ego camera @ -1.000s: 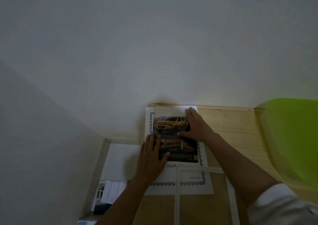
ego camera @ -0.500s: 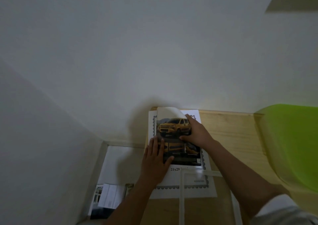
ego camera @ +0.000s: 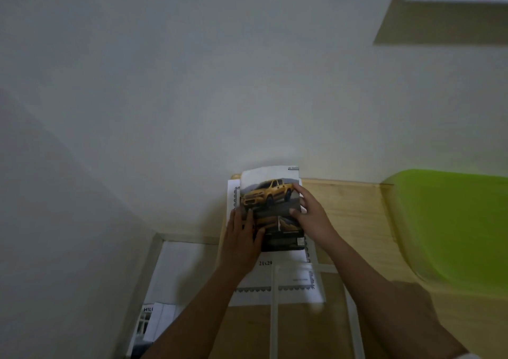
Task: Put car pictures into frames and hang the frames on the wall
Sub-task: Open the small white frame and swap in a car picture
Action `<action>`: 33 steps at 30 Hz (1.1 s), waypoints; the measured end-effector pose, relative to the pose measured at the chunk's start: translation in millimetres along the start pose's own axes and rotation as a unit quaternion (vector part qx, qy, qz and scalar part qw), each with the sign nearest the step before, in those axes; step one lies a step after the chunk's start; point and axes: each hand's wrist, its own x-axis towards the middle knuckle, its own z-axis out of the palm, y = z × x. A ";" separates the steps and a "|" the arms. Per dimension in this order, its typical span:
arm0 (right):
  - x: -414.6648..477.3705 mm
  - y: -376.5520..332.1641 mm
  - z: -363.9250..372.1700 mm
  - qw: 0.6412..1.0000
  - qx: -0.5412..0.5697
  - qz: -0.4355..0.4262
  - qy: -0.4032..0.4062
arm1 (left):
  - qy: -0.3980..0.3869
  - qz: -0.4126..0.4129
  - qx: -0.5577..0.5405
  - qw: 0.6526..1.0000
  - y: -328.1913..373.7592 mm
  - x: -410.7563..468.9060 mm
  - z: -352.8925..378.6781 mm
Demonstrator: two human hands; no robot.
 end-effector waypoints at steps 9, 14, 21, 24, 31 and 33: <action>-50.4 -42.8 -33.0 0.983 0.174 -0.018 -0.062 | 0.013 -0.015 -0.430 0.903 96.4 -16.6 -59.9; -93.8 -50.3 -61.3 0.976 0.192 -0.005 -0.103 | -0.025 -0.014 -0.506 0.862 138.2 -62.2 -59.2; -158.9 -20.5 -105.1 0.999 0.018 -0.008 0.044 | -0.033 -0.068 -0.544 0.836 170.6 -130.8 -34.6; -188.8 -3.4 -113.3 0.999 0.009 0.035 0.006 | -0.037 -0.092 -0.571 0.815 180.0 -157.2 -26.6; -223.3 11.2 -102.5 0.997 0.065 0.044 0.014 | -0.053 -0.084 -0.596 0.796 178.0 -203.5 -3.7; -223.6 12.7 -98.3 0.997 0.055 0.043 0.026 | -0.071 -0.084 -0.597 0.795 172.8 -207.9 -3.0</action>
